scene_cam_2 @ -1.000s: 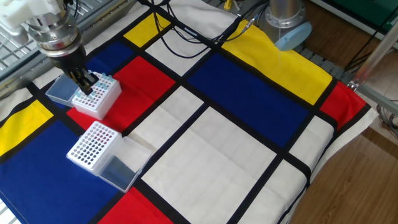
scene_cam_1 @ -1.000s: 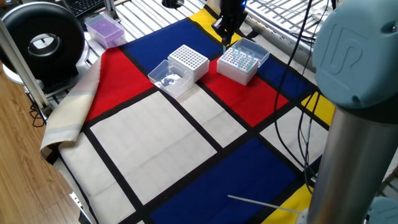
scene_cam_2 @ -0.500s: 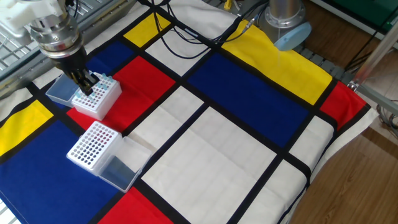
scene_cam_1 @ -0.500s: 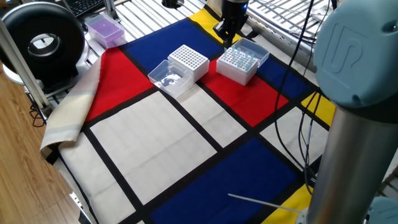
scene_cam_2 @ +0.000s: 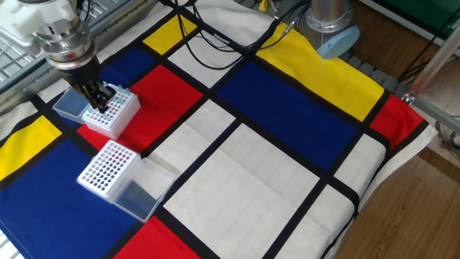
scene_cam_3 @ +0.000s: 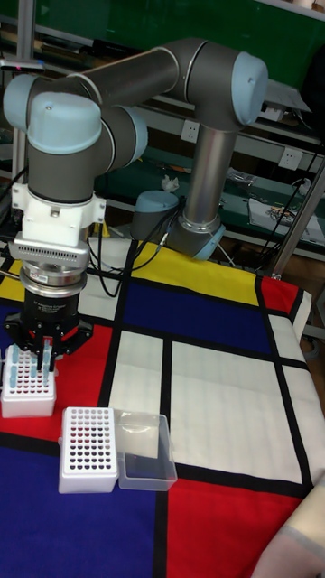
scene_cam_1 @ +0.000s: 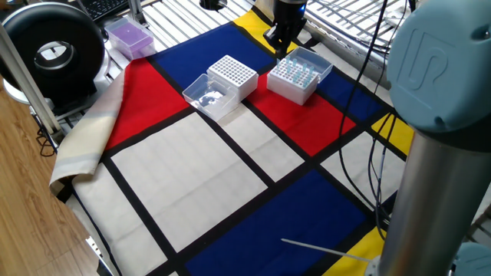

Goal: Transfer all medium pipette tips from one holder to another

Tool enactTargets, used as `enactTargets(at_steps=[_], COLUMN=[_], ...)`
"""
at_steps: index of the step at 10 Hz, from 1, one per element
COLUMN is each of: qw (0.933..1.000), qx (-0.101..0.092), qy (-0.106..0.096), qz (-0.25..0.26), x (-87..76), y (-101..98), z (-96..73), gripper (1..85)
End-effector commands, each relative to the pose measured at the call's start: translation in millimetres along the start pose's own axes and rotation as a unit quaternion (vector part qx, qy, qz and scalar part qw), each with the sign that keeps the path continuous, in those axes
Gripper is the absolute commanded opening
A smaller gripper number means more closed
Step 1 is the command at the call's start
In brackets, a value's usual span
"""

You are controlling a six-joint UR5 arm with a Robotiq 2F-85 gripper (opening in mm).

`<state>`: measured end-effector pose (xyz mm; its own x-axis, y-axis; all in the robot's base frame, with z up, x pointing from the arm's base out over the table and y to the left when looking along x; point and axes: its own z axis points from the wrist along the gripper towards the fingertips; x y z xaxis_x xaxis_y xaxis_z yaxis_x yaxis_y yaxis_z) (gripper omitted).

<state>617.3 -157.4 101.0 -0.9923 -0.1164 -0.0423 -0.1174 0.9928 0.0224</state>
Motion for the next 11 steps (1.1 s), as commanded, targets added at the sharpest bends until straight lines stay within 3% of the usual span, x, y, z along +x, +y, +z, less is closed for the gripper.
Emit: enactTargets(at_steps=[1, 5, 7, 9, 11], qw=[0.9989, 0.9988, 0.9993, 0.9996, 0.9984], qx=[-0.004, 0.004, 0.019, 0.026, 0.054], qy=[-0.004, -0.002, 0.001, 0.003, -0.019], qz=[-0.047, -0.048, -0.033, -0.012, 0.005], x=[-2.3, -12.9, -36.4, -66.0, -106.0], y=[0.1, -0.8, 9.0, 31.1, 35.8], z=[0.0, 4.7, 0.3, -10.5, -8.4], gripper=[32.3, 31.7, 22.7, 14.3, 6.3])
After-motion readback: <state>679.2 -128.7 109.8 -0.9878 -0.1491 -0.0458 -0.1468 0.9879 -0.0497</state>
